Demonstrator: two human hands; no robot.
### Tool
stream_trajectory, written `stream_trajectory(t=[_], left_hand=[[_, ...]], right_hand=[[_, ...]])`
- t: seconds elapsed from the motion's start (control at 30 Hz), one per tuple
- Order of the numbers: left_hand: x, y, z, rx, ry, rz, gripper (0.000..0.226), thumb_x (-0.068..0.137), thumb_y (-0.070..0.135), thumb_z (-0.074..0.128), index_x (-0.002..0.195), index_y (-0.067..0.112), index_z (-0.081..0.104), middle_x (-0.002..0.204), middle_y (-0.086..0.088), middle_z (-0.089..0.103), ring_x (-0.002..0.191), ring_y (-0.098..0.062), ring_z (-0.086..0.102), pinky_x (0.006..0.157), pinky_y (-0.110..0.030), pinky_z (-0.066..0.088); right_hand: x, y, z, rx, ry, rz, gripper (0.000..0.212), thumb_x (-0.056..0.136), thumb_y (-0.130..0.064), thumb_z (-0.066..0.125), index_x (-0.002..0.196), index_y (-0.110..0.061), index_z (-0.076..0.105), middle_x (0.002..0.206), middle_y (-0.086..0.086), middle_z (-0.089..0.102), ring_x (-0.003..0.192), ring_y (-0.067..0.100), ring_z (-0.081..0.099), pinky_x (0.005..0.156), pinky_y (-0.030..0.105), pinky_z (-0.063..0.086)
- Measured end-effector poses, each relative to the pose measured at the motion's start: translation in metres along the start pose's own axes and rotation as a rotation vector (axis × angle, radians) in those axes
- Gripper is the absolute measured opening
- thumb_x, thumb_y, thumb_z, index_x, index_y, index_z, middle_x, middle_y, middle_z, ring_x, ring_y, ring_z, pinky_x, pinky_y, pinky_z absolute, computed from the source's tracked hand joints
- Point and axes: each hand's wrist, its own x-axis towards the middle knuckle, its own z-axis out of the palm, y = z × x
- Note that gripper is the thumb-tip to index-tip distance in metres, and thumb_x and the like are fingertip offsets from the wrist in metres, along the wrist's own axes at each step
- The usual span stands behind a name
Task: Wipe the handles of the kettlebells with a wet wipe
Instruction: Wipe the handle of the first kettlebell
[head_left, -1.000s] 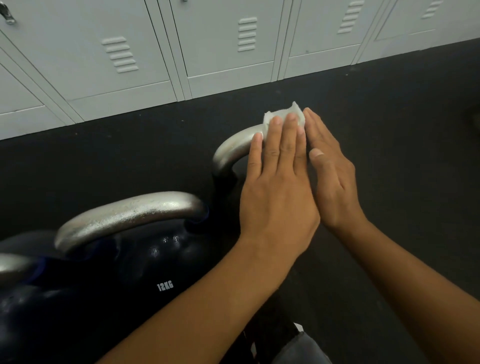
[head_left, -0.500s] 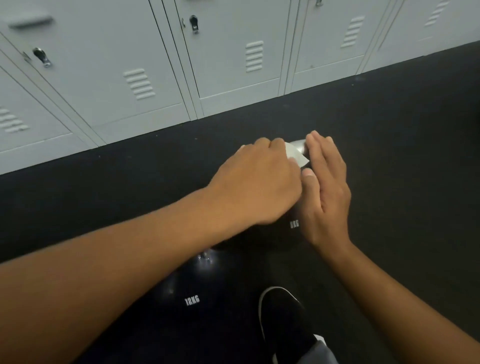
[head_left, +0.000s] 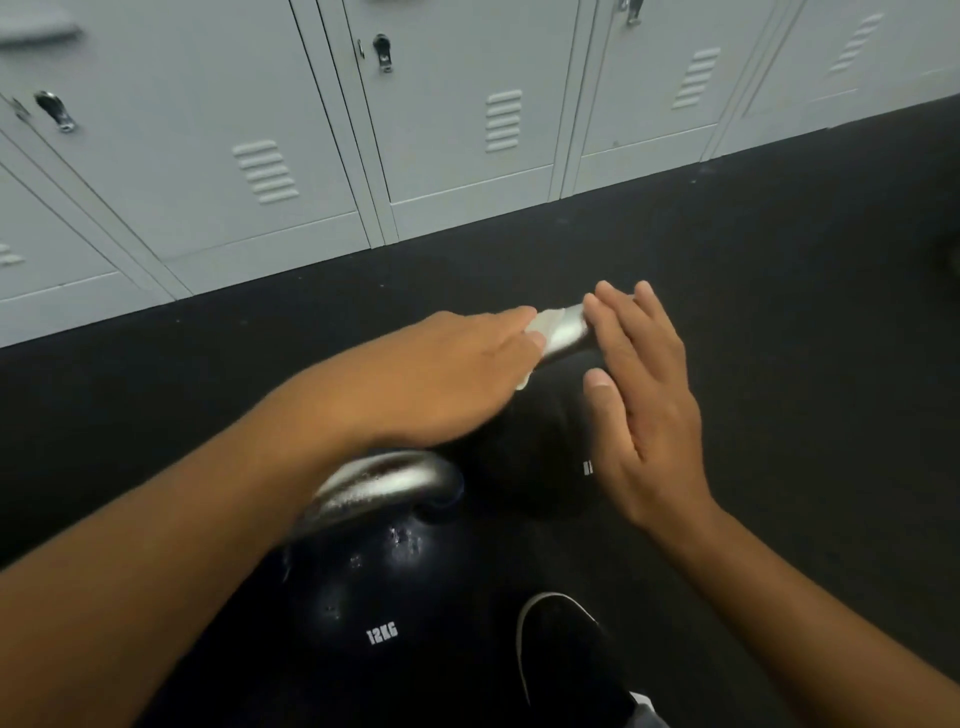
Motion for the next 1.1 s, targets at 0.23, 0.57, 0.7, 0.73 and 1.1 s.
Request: stream_trajectory(t=[0.23,0.57,0.7,0.73,1.1], left_hand=[[0.006,-0.02,-0.011,-0.12,-0.045,-0.081,0.048,0.11,0.049,0.023,0.107,0.024,0.065,0.116,0.002,0.068,0.113,-0.021,0.06,0.109,-0.047,0.041],[0.019,-0.032,0.002,-0.172,-0.03,-0.117,0.048,0.109,0.05,0.025,0.074,0.025,0.044,0.07,0.011,0.046,0.069,-0.007,0.045,0.07,-0.028,0.035],[0.028,-0.039,0.005,-0.274,-0.116,-0.208,0.055,0.108,0.06,0.023,0.086,0.033,0.065,0.099,0.014,0.064,0.094,0.004,0.056,0.093,-0.023,0.039],[0.031,-0.041,0.007,-0.315,-0.139,-0.226,0.056,0.106,0.064,0.024,0.097,0.034,0.07,0.111,0.01,0.067,0.107,-0.003,0.059,0.107,-0.029,0.039],[0.039,-0.049,0.001,-0.474,-0.184,-0.263,0.056,0.109,0.054,0.031,0.101,0.019,0.074,0.099,-0.002,0.071,0.095,-0.005,0.057,0.097,-0.025,0.045]], right_hand=[[0.006,-0.005,0.007,0.016,0.013,-0.026,0.049,0.104,-0.02,0.035,0.145,-0.005,0.059,0.151,0.007,0.054,0.153,0.023,0.034,0.128,0.035,0.021],[0.006,-0.009,0.011,-0.042,0.022,-0.055,0.049,0.103,-0.021,0.038,0.144,-0.003,0.059,0.15,0.01,0.055,0.152,0.03,0.036,0.127,0.032,0.018],[0.007,-0.009,0.01,-0.058,0.009,-0.108,0.048,0.103,-0.02,0.038,0.142,-0.002,0.06,0.148,0.01,0.058,0.148,0.03,0.04,0.125,0.044,0.028],[0.007,-0.009,0.01,-0.06,0.006,-0.119,0.048,0.103,-0.02,0.038,0.142,-0.002,0.06,0.148,0.01,0.058,0.148,0.029,0.041,0.124,0.049,0.03],[0.004,-0.009,0.013,-0.039,-0.011,-0.146,0.049,0.102,-0.018,0.039,0.143,-0.002,0.059,0.149,0.009,0.056,0.15,0.027,0.039,0.126,0.052,0.025]])
